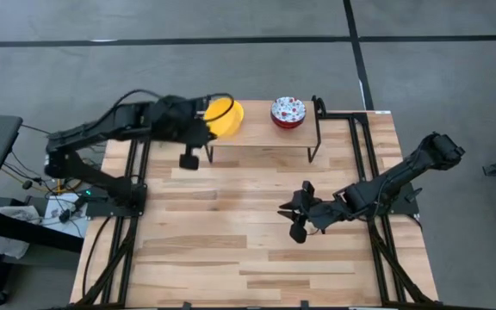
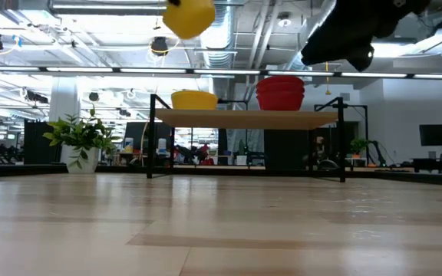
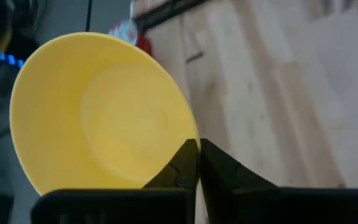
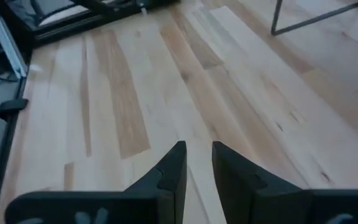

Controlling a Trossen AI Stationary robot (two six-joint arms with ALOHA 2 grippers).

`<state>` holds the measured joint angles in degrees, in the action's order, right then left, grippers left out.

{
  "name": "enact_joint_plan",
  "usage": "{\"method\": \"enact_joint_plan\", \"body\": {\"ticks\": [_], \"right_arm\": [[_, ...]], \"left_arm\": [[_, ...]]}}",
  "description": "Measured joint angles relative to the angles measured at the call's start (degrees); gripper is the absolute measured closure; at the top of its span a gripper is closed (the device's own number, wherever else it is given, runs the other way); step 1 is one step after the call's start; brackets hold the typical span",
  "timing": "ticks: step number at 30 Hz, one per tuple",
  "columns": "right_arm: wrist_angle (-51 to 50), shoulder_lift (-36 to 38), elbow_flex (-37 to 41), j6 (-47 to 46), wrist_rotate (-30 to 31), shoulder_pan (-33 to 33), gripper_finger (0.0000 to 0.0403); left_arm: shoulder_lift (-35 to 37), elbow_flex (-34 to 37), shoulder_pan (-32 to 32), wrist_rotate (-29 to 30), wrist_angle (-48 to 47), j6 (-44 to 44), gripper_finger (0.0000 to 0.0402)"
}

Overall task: Pick & Place Mini bowls
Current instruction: Stack the yellow bowl on top of the yellow bowls on the shelf

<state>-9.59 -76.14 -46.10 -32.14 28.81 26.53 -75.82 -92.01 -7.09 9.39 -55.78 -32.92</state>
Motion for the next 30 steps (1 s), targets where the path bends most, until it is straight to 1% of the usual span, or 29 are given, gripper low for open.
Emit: {"method": "enact_joint_plan", "body": {"ticks": [4,10,21,30], "right_arm": [[1.67,-0.04,3.78,-0.01,-0.15,-0.39,0.0336],[1.73,-0.02,7.63,-2.38,-0.14,-3.00,0.0336],[1.97,-0.02,8.02,0.90,-0.38,-8.45,0.0336],[1.97,-0.02,8.02,1.09,-0.54,-9.38,0.0336]], "left_arm": [[-4.89,-4.01,-4.40,-0.02,-2.87,-0.66,0.0392],[-9.91,-4.46,-9.45,-0.05,-4.09,-2.06,0.0392],[-15.41,-4.46,-15.13,0.07,-5.06,-9.14,0.0392],[-17.48,-4.46,-16.90,0.46,-4.94,-12.30,0.0392]]}}
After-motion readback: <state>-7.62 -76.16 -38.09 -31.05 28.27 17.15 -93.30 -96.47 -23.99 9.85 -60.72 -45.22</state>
